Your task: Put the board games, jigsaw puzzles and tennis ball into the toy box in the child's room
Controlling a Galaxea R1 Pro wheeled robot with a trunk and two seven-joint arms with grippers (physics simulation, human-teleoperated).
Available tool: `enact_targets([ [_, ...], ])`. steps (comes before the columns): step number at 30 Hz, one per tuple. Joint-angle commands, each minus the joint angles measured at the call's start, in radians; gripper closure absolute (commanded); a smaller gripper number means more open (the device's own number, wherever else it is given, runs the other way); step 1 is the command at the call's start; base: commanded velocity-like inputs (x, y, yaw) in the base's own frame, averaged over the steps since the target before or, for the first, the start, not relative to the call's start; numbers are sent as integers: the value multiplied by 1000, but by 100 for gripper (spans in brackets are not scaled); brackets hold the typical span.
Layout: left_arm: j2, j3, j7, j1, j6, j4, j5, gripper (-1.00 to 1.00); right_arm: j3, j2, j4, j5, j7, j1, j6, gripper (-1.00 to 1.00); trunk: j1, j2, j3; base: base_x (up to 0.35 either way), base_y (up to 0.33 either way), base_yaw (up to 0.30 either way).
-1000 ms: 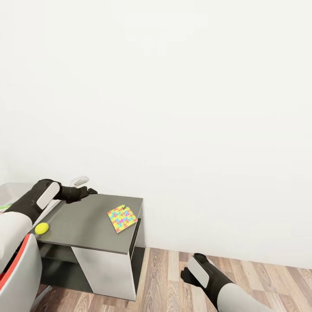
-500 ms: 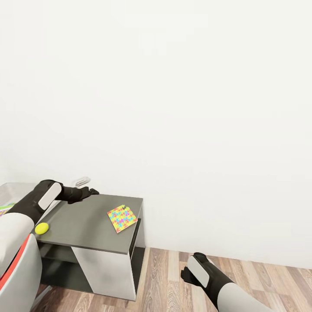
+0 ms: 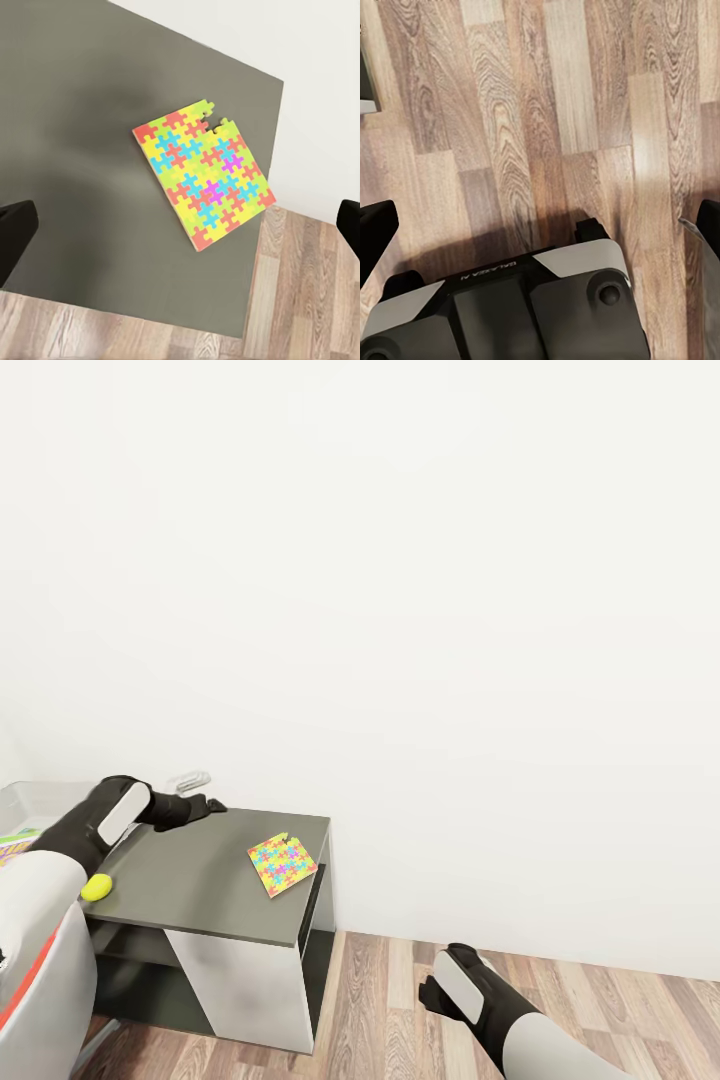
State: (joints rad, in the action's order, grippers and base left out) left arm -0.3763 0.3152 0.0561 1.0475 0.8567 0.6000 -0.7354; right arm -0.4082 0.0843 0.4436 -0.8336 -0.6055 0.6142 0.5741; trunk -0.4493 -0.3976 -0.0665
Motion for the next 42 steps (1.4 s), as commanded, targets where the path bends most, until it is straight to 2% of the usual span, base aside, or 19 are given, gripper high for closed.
enact_targets([
  [1, 6, 5, -8, 1, -3, 0, 6, -100, -7, 0, 1, -9, -8, 1, 2, -100, -1, -2, -2, 0, 0, 0],
  [4, 31, 8, -31, 1, -29, -3, 7, -100, -7, 2, 1, -9, -8, 1, 2, -100, -1, -2, -2, 0, 0, 0],
  [5, 49, 10, -48, 1, -49, -8, 8, -100, -8, 2, 1, -9, -8, 1, 1, -100, -1, -2, -2, 0, 0, 0],
  [7, 70, 12, -73, 1, -70, -21, 11, -100, -8, 1, 1, -9, -8, 1, 1, -100, -1, -2, -2, 0, 0, 0],
  [8, 90, 12, -103, 1, -88, -36, 16, -100, -7, 0, 1, -9, -8, 1, 1, -100, -1, -2, -2, 0, 0, 0],
  [10, 112, 13, -153, 1, -105, -55, 21, -100, -7, -1, 1, -9, -8, 1, 1, -100, -1, -2, -2, 0, 0, 0],
  [14, 130, 11, -216, 1, -120, -70, 25, -100, -7, -2, 1, -9, -8, 1, 1, -100, -1, -2, -2, 0, 0, 0],
  [17, 139, 10, -233, 1, -124, -74, 26, -100, -7, -3, 2, -9, -8, 1, 1, -100, -1, -2, -2, 0, 0, 0],
  [23, 196, 13, -246, 1, -148, -78, 28, -100, -8, -1, 4, -9, -8, 1, 1, -100, -1, -2, -2, 0, 0, 0],
  [30, 211, 18, -249, 2, -190, -79, 26, -100, -8, -4, 3, -9, -8, 1, 1, -100, -1, -2, -2, 0, 0, 0],
  [42, 212, 13, -262, 1, -188, -79, 25, -100, -8, -4, 3, -9, -8, 1, 1, -100, -1, -2, -2, 0, 0, 0],
])
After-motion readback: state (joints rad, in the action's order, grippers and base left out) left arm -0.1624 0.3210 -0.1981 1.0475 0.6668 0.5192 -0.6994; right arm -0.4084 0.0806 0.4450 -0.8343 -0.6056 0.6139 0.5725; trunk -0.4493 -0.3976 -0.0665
